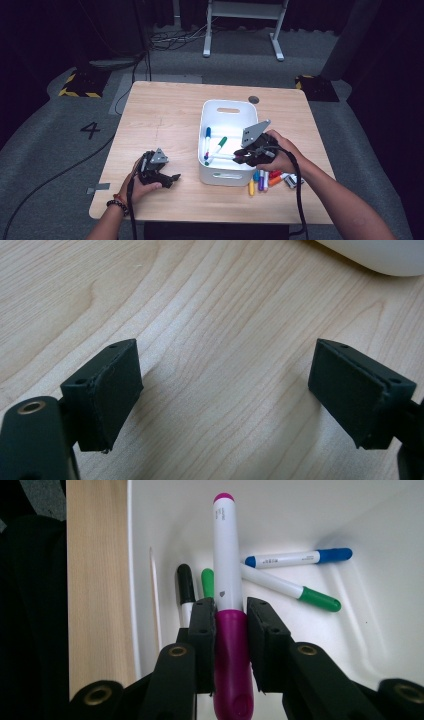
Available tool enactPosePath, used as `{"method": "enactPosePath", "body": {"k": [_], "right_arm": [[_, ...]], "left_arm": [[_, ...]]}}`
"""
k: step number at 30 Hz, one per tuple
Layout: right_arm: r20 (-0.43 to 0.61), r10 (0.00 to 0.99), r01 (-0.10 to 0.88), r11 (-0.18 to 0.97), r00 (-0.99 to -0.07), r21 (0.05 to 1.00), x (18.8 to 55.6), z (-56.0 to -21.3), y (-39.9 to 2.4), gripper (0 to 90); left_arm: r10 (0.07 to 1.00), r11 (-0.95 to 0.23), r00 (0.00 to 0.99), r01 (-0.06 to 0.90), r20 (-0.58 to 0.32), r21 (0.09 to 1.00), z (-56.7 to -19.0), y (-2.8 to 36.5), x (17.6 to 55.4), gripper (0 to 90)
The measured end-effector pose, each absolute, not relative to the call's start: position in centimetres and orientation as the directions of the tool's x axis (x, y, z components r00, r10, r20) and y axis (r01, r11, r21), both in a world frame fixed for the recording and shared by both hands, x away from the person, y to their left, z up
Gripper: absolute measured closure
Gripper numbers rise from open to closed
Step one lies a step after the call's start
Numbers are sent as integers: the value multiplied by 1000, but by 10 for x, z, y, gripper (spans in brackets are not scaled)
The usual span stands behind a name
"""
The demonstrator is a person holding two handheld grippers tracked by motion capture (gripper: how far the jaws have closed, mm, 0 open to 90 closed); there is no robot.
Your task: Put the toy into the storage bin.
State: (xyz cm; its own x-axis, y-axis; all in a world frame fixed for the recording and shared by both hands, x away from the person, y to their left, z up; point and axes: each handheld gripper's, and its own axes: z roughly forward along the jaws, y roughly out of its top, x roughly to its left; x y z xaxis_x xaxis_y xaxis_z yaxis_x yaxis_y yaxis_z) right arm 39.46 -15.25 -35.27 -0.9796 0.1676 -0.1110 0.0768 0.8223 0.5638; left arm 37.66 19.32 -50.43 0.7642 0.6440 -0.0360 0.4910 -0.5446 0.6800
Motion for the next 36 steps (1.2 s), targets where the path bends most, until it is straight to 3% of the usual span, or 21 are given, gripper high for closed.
{"method": "enactPosePath", "body": {"k": [22,30,36], "right_arm": [[-68,155,100,857,-986,506,392,-360,-160,734],[-88,181,111,850,-980,515,393,-358,-162,651],[-124,235,119,797,-964,592,391,-346,-180,591]], "left_arm": [[644,-544,764,491,-37,680,-504,193,377,142],[644,-545,765,491,-36,680,-504,193,377,142],[645,-542,763,492,-38,681,-504,193,377,142]]}}
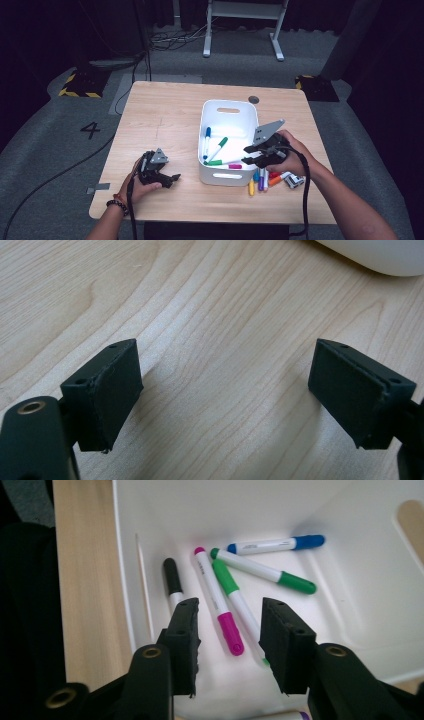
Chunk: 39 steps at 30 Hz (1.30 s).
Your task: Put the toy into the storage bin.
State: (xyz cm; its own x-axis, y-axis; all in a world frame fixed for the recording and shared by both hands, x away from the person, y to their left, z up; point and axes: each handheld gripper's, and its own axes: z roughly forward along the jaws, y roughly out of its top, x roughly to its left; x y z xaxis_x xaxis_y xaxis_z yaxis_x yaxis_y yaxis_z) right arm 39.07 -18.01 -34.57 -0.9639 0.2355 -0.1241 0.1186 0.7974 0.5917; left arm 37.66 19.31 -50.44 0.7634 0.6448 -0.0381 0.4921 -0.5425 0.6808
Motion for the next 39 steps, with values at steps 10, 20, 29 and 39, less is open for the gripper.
{"method": "enactPosePath", "body": {"k": [10,20,29,39], "right_arm": [[-171,383,133,651,-908,747,376,-329,-243,549],[-102,579,336,598,-809,727,403,-378,-318,544],[-32,566,394,612,-824,686,410,-419,-302,546],[13,590,478,642,-808,599,423,-448,-268,576]], "left_arm": [[644,-545,764,491,-37,680,-504,193,377,142],[644,-544,764,491,-38,680,-504,193,377,142],[644,-545,764,491,-37,680,-504,193,377,142],[644,-545,764,491,-37,680,-504,193,377,142]]}}
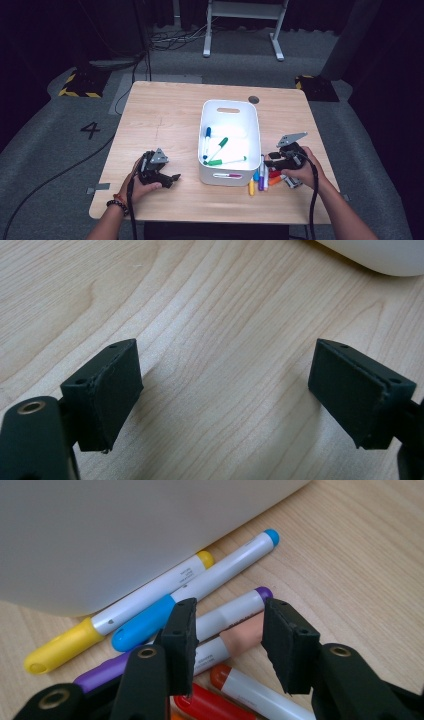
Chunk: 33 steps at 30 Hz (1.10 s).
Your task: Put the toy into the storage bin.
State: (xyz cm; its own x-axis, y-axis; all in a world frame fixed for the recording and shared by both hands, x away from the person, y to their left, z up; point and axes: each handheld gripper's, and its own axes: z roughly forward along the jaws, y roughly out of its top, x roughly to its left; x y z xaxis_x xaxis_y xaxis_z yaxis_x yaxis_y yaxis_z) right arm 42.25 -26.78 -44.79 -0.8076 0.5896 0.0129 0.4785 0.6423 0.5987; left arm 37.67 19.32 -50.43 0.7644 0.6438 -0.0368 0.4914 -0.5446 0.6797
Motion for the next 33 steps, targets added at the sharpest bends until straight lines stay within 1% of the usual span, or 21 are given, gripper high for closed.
{"method": "enactPosePath", "body": {"k": [1,3,4,11,12,15,20,29,33], "right_arm": [[17,596,488,640,-803,593,423,-449,-266,577],[-12,603,490,660,-797,570,426,-452,-263,581],[8,612,508,650,-791,565,426,-453,-261,581],[9,650,564,653,-760,506,435,-463,-253,591],[32,666,588,634,-745,502,435,-464,-251,599],[15,675,591,635,-738,497,437,-464,-249,615],[40,713,631,591,-700,502,439,-466,-248,628],[45,783,693,520,-620,500,450,-471,-248,602],[55,804,715,492,-592,497,457,-473,-247,628]], "left_arm": [[643,-544,765,491,-38,680,-504,193,377,142],[644,-545,764,491,-36,680,-504,193,377,142],[644,-545,764,491,-37,680,-504,193,377,142],[644,-545,764,491,-37,680,-504,193,377,142],[644,-544,764,491,-37,680,-504,193,377,142],[644,-544,764,492,-37,680,-504,193,377,142],[644,-545,764,491,-36,680,-504,193,377,142],[643,-544,765,491,-38,680,-504,193,377,142],[643,-544,765,491,-38,680,-504,193,377,142]]}}
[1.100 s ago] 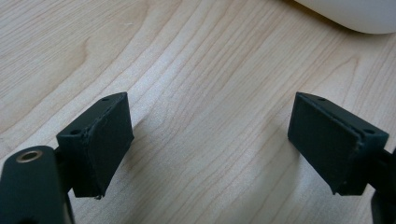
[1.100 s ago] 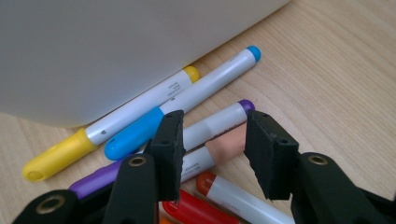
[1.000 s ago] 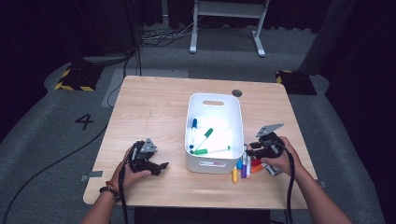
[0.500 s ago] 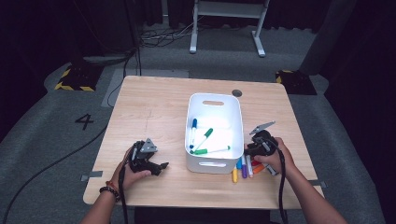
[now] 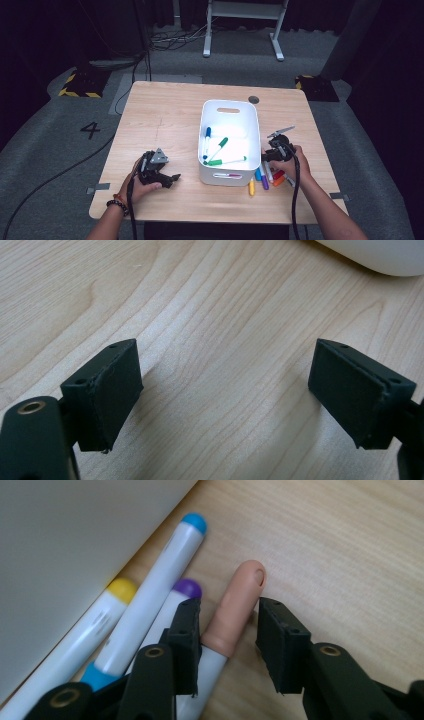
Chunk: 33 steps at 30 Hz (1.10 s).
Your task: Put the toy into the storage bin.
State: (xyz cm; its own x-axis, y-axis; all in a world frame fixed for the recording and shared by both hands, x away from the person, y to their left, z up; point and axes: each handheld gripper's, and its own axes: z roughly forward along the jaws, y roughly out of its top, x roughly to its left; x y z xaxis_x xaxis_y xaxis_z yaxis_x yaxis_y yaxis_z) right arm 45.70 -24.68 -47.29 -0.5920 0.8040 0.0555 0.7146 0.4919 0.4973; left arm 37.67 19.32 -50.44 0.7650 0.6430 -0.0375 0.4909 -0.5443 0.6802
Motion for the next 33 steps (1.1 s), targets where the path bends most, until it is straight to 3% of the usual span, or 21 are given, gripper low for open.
{"method": "enactPosePath", "body": {"k": [8,21,33], "right_arm": [[34,818,709,476,-574,520,468,-474,-242,736],[44,841,713,429,-540,555,471,-474,-240,747],[83,838,603,316,-539,732,450,-429,-256,747]], "left_arm": [[644,-545,764,491,-36,680,-504,193,377,142],[644,-548,765,486,-28,681,-504,194,377,142],[643,-544,765,491,-38,680,-504,193,377,142]]}}
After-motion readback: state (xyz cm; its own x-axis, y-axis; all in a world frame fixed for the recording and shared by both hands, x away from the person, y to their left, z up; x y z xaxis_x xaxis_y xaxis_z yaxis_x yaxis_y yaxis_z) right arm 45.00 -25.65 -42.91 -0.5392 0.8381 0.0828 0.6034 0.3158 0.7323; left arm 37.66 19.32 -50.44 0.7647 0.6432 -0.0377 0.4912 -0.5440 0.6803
